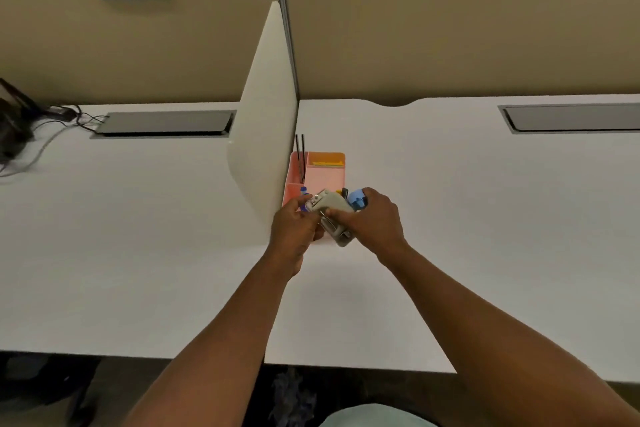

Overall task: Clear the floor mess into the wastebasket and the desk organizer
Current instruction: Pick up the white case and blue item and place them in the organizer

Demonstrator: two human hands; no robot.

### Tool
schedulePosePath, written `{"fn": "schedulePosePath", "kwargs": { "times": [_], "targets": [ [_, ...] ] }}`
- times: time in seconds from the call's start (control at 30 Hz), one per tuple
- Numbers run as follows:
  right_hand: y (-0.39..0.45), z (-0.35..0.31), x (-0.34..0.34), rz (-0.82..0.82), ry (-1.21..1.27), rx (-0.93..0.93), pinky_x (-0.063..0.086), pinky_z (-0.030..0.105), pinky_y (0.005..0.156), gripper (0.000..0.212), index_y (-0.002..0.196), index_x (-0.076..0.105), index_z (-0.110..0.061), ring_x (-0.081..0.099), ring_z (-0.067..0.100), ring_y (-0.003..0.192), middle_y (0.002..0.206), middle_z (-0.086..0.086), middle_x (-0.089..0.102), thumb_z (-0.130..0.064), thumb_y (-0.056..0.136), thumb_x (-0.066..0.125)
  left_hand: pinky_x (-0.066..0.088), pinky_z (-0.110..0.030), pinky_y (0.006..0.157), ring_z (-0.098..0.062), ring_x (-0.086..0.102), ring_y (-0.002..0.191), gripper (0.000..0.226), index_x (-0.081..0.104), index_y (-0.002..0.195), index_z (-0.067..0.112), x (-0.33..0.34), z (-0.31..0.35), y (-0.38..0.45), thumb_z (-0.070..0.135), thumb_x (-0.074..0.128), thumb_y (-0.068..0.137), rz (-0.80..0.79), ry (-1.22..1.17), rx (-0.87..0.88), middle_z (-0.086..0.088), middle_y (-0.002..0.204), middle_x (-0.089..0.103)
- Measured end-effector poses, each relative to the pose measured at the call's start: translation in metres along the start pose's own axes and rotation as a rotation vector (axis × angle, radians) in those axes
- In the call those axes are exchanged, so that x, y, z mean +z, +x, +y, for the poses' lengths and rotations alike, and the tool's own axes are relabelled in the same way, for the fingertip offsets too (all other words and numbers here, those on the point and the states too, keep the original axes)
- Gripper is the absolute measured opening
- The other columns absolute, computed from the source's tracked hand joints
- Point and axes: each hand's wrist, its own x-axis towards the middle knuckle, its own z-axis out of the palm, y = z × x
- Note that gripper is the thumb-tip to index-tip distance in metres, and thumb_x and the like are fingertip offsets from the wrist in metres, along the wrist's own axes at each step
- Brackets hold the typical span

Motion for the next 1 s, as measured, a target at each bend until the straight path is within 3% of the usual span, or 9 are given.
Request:
{"fn": "schedulePosePath", "kwargs": {
  "times": [0.13,0.23,0.33,0.43,0.57,0.7,0.8,1.0],
  "targets": [
    [0.054,-0.020,-0.014,-0.084,-0.115,-0.124,0.049,0.028,0.063,0.027,0.083,0.060,-0.024,0.061,0.014,0.074,0.079,-0.005,0.064,-0.045,0.075,0.073,0.059,-0.027,0.062,-0.012,0.069,0.069,0.027,0.065,0.096,0.034,0.009,0.020,0.034,0.010,0.065,0.085,0.054,-0.006,0.042,-0.002,0.090,0.074],
    [0.095,-0.037,-0.020,-0.244,-0.200,-0.268,0.042,0.023,0.061,0.019,0.088,0.059,-0.021,0.058,0.014,0.074,0.081,-0.005,0.062,-0.034,0.081,0.071,0.062,-0.029,0.065,-0.015,0.071,0.074,0.031,0.059,0.110,0.028,0.015,0.032,0.057,0.010,0.066,0.086,0.135,-0.007,0.008,0.001,0.094,0.070],
    [0.134,-0.048,-0.020,-0.428,-0.337,-0.424,0.043,0.028,0.071,0.017,0.100,0.062,-0.017,0.060,0.021,0.088,0.099,0.004,0.067,-0.023,0.085,0.069,0.055,-0.020,0.058,-0.015,0.066,0.084,0.029,0.055,0.115,0.028,0.016,0.035,0.069,0.013,0.059,0.090,0.255,0.216,0.052,0.003,0.109,0.065],
    [0.170,-0.050,-0.016,-0.554,-0.603,-0.570,0.040,0.030,0.068,0.015,0.095,0.058,-0.023,0.056,0.020,0.086,0.101,0.005,0.067,-0.015,0.085,0.066,0.048,-0.025,0.081,-0.020,0.058,0.108,0.037,0.055,0.126,0.017,0.006,0.025,0.072,0.010,0.055,0.090,0.332,0.512,0.133,-0.003,0.126,0.059],
    [0.199,-0.054,-0.002,-0.714,-1.021,-0.721,0.044,0.033,0.063,0.020,0.096,0.058,-0.020,0.054,0.018,0.082,0.094,-0.002,0.062,-0.005,0.083,0.059,0.041,-0.032,0.100,-0.025,0.049,0.128,0.047,0.051,0.134,0.013,-0.007,0.010,0.076,0.003,0.053,0.088,0.284,0.632,0.036,-0.009,0.140,0.049],
    [0.203,-0.055,0.019,-0.888,-1.332,-0.870,0.032,0.027,0.055,0.029,0.104,0.060,-0.021,0.051,0.017,0.081,0.091,-0.004,0.056,-0.004,0.081,0.056,0.037,-0.034,0.108,-0.025,0.043,0.135,0.055,0.043,0.142,0.013,-0.009,0.000,0.082,0.000,0.049,0.089,0.191,0.732,-0.050,-0.007,0.148,0.044],
    [0.202,-0.055,0.036,-0.872,-1.427,-1.016,0.027,0.026,0.052,0.030,0.102,0.063,-0.022,0.056,0.023,0.089,0.098,0.000,0.063,-0.005,0.078,0.057,0.036,-0.034,0.110,-0.027,0.043,0.135,0.051,0.041,0.143,0.009,-0.009,-0.006,0.086,0.003,0.050,0.092,0.153,0.812,-0.111,-0.009,0.148,0.045],
    [0.206,-0.049,0.048,-0.905,-1.399,-1.081,0.040,0.031,0.069,0.036,0.122,0.059,-0.027,0.051,0.022,0.112,0.125,-0.003,0.056,-0.017,0.087,0.061,0.040,-0.034,0.108,-0.029,0.050,0.129,0.048,0.045,0.141,0.010,-0.012,-0.017,0.089,0.006,0.053,0.094,0.164,0.861,-0.109,-0.010,0.144,0.050]
  ]
}}
